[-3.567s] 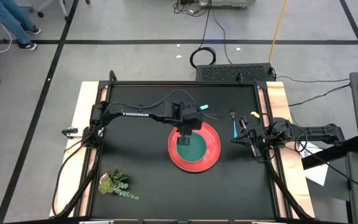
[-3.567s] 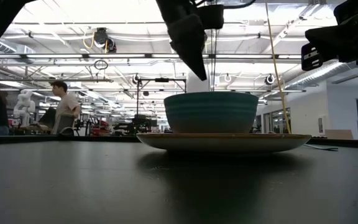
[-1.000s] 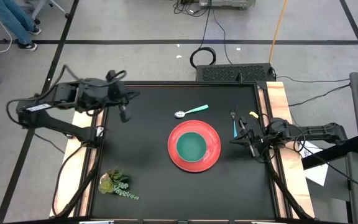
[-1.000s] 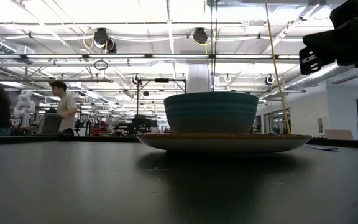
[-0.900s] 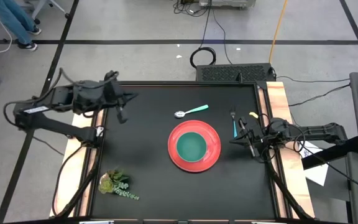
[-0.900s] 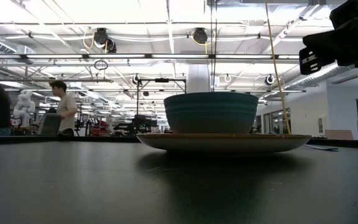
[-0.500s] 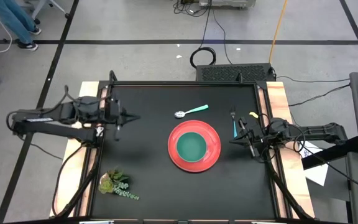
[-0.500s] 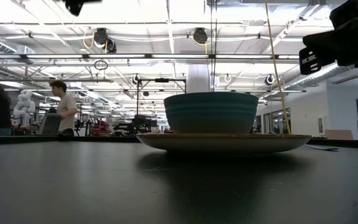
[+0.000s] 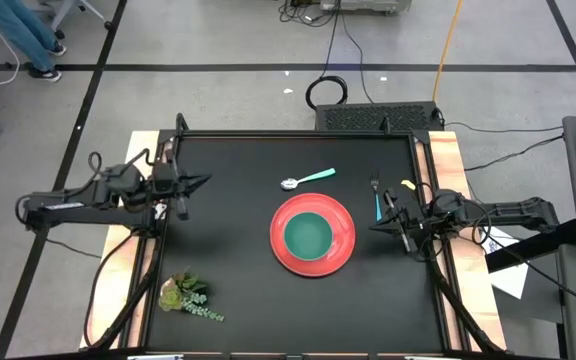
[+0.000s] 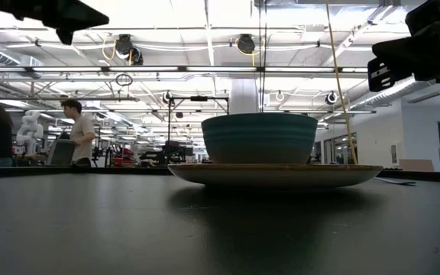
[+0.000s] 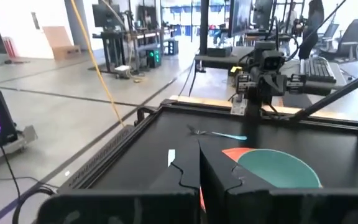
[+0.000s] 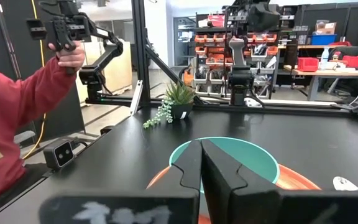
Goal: Set table place
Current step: Put the blue fork on the orange plate to the right of the green bowl
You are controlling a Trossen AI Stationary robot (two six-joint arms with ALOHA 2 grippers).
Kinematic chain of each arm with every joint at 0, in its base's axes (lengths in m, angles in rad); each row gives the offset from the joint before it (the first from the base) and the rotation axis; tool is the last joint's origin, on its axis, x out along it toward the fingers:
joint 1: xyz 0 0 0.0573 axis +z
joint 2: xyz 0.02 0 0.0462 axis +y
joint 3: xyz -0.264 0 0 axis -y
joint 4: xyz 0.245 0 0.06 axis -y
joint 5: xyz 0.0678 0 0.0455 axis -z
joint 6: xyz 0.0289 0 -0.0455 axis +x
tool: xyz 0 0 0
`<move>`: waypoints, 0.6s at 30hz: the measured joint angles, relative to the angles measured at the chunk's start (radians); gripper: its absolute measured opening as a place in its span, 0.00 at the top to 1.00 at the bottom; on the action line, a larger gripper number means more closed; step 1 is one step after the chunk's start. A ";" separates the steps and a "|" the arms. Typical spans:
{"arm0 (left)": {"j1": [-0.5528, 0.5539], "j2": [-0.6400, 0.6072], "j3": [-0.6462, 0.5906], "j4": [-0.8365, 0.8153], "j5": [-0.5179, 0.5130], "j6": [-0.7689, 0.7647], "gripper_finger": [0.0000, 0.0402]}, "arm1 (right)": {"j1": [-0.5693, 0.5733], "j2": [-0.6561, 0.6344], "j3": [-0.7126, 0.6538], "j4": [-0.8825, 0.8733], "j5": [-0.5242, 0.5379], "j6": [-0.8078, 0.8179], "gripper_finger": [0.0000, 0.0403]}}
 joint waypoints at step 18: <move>0.000 -0.151 -0.242 0.069 0.221 0.082 1.00 | 0.000 0.000 0.000 0.000 0.000 -0.002 1.00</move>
